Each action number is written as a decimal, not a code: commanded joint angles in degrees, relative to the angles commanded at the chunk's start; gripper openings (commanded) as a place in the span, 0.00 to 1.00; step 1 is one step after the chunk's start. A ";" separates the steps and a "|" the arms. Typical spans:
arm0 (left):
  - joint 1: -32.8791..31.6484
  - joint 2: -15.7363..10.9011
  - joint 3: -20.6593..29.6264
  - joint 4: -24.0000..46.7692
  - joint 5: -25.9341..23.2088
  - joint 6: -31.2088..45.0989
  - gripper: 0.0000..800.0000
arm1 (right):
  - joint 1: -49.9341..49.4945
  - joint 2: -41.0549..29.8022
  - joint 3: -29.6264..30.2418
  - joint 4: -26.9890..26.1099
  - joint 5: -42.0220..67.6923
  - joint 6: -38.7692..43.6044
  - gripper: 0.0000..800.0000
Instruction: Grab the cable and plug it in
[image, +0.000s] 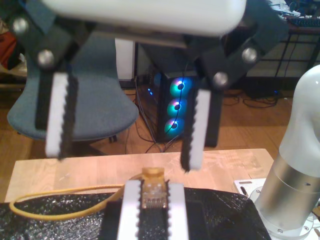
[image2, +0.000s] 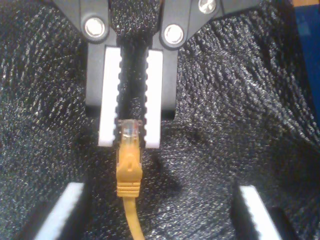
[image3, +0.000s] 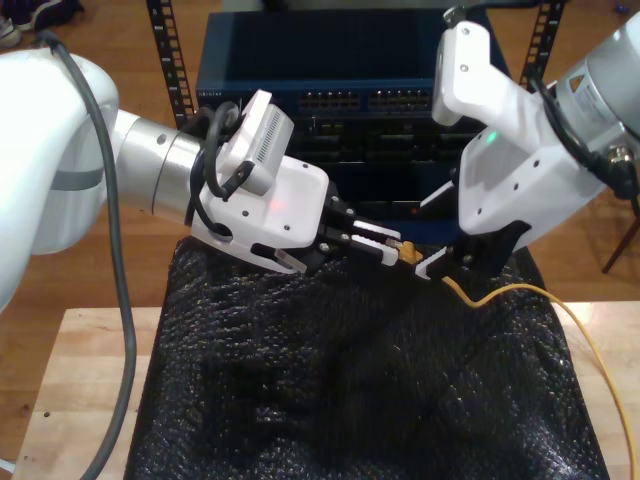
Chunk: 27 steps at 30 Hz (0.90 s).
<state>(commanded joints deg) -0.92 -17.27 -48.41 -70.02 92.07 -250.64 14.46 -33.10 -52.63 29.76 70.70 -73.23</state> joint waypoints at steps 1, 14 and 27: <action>0.00 0.00 0.00 0.00 0.00 -0.26 0.00 | 0.00 -0.18 -0.09 0.00 0.00 -0.26 0.94; 5.54 0.97 -0.26 -2.55 7.12 -3.96 0.00 | 0.18 -0.88 -1.58 0.00 0.97 -6.24 1.00; 11.43 5.63 -0.35 -6.51 16.09 -6.42 0.00 | 0.35 -6.15 -1.58 0.35 0.00 -10.73 0.95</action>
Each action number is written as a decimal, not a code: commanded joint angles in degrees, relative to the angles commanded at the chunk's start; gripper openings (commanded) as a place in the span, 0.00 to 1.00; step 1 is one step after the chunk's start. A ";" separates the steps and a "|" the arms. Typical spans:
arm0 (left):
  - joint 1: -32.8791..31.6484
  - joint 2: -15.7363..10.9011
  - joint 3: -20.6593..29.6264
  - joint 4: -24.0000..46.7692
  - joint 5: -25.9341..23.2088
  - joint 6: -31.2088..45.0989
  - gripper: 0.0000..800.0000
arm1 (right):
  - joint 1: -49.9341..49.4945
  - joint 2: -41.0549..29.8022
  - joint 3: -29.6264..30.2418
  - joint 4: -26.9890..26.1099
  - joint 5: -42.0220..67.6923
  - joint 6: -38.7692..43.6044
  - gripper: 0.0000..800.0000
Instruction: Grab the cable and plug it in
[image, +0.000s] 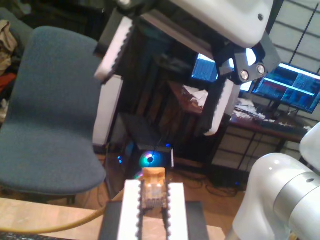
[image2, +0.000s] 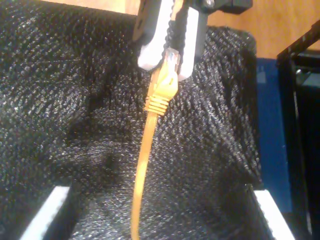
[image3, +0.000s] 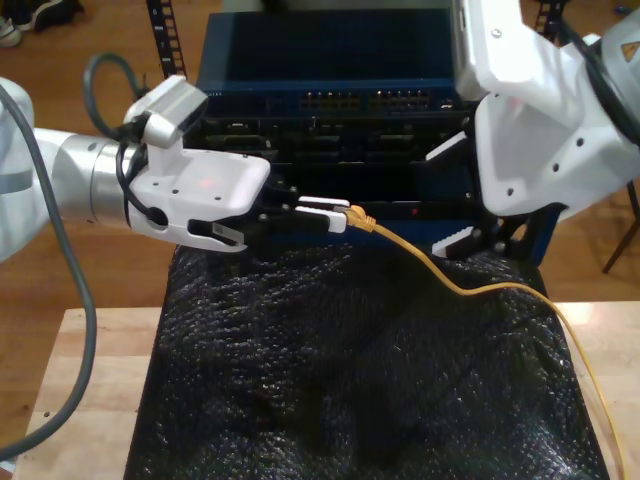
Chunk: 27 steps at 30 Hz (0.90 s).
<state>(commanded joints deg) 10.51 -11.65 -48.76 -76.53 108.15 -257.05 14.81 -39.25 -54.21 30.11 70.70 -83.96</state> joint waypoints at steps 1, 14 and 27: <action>0.09 0.09 -0.09 -0.35 0.53 0.00 0.00 | 0.00 -0.18 0.00 0.00 -0.44 -0.35 0.95; 0.18 1.05 0.09 -3.52 5.36 -6.42 0.00 | 8.35 -3.43 2.55 -0.18 -10.02 -7.74 0.94; 1.76 5.45 0.18 -8.70 13.10 -14.24 0.00 | 9.76 -8.44 6.24 0.00 -15.12 -11.52 0.94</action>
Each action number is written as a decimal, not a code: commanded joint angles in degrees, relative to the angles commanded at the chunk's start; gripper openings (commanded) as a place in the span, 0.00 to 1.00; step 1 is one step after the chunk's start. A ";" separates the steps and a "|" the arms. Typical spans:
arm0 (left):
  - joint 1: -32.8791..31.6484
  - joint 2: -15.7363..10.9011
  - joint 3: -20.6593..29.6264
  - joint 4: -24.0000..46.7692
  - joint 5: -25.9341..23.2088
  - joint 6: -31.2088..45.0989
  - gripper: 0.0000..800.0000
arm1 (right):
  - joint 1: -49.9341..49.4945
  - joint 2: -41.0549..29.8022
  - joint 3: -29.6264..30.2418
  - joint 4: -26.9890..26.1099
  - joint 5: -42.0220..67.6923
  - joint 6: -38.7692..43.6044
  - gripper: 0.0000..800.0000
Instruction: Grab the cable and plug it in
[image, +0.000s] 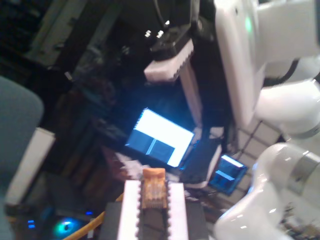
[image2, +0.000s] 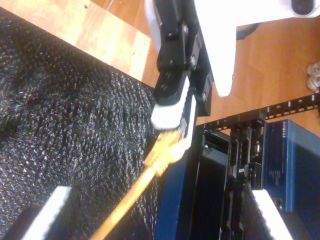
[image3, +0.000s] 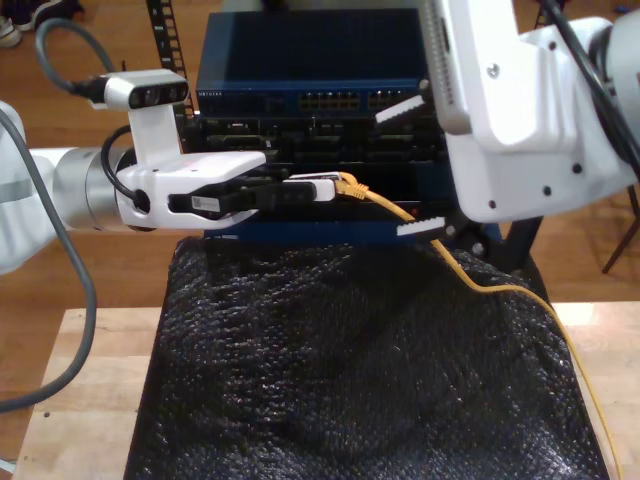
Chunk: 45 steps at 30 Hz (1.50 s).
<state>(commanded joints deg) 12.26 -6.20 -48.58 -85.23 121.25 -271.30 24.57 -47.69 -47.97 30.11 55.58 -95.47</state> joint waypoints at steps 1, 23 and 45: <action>0.00 0.26 0.18 0.00 0.18 -0.44 0.00 | 0.00 -0.35 0.00 0.00 -0.26 -0.44 0.94; 0.00 3.34 0.26 -2.11 8.44 -0.88 0.01 | 8.88 -1.41 4.13 0.00 -10.29 -2.20 0.99; -0.09 4.22 0.97 -2.46 11.52 -1.23 0.01 | 9.05 -2.29 4.84 0.09 -11.60 -2.64 0.59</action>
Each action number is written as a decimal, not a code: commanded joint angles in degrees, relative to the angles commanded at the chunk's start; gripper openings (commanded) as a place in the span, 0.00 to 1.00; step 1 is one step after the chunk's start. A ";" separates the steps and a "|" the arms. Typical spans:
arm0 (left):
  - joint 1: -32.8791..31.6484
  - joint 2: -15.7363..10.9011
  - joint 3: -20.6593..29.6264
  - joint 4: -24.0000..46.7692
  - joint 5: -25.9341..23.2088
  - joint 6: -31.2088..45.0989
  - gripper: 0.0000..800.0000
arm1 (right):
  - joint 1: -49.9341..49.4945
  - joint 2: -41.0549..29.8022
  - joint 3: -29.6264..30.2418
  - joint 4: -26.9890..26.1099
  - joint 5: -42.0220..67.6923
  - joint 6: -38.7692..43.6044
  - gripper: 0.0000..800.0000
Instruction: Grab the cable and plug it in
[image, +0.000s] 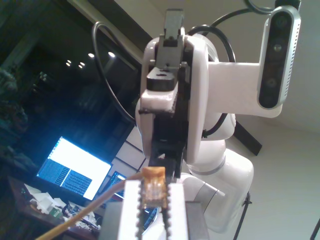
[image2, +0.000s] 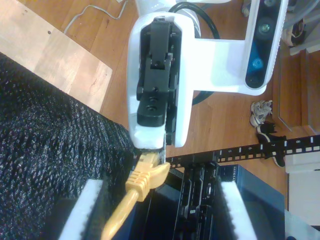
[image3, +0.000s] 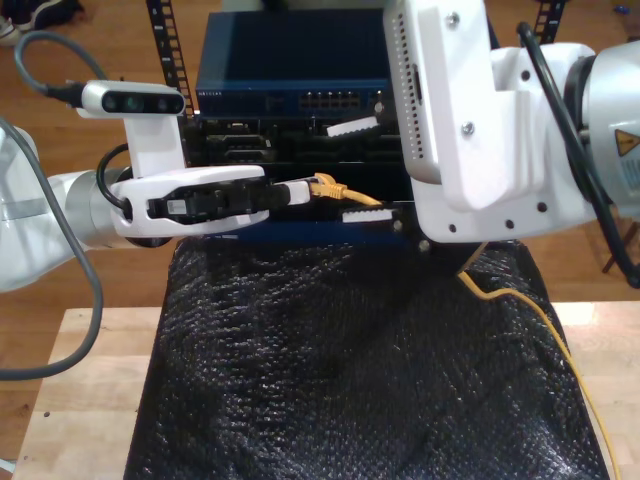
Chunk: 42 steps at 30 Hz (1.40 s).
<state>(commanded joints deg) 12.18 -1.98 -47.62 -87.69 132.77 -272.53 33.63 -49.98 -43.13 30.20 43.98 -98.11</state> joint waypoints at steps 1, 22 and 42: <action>0.00 0.00 0.00 0.00 0.09 0.00 0.01 | 0.00 0.00 0.00 0.00 0.00 0.09 0.57; -0.09 0.53 0.00 -1.14 1.14 -0.09 0.01 | 1.23 0.00 0.44 0.00 0.00 0.26 0.48; -0.26 0.79 0.09 -1.05 1.23 -0.09 0.01 | 1.32 0.09 0.44 0.09 0.00 0.26 0.36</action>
<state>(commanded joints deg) 11.91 -1.19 -47.53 -88.75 134.00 -272.62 34.95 -49.89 -42.69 30.29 43.98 -97.85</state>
